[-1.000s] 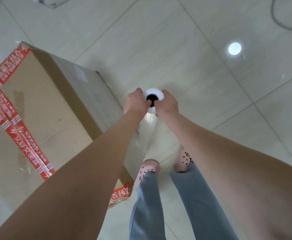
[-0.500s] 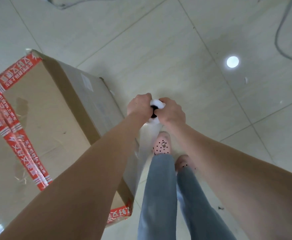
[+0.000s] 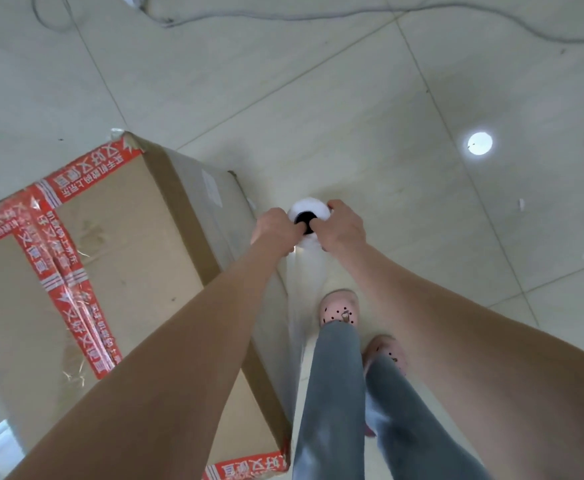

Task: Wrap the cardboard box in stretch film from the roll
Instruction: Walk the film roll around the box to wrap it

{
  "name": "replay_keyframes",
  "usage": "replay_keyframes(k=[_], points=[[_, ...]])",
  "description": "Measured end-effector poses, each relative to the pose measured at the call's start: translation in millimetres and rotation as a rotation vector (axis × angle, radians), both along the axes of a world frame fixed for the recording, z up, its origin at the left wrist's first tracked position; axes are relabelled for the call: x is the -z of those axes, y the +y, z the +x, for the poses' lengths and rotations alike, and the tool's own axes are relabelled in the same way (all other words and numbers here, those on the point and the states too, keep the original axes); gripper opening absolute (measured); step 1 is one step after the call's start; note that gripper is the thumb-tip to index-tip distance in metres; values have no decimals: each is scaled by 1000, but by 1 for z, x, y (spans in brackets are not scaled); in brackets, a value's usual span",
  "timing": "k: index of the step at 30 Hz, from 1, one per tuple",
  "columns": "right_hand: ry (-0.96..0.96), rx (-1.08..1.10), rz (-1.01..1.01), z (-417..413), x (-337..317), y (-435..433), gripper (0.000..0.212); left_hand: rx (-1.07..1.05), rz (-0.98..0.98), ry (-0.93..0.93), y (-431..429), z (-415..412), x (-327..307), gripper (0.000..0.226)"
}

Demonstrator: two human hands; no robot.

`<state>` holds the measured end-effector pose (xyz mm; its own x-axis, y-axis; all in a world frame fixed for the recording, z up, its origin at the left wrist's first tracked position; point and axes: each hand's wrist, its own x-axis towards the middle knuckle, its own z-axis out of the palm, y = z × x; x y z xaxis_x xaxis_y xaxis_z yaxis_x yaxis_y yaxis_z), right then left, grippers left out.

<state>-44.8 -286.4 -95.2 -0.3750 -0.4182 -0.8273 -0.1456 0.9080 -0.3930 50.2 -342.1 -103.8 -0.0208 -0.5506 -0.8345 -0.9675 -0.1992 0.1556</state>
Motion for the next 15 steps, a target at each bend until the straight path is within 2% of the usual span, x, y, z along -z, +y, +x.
replay_keyframes(k=[4,7,11,15], points=[[13,-101,0,2,3,-11,20,331,-119,-7,-19,-9,-3,22],[11,-168,7,-2,4,-19,18,427,-177,-8,-28,-15,-2,26],[67,-295,27,-14,2,-35,16,409,-178,-15,-37,-19,2,22],[153,-458,24,-25,-6,-58,18,189,-127,-27,-44,-24,-1,15]])
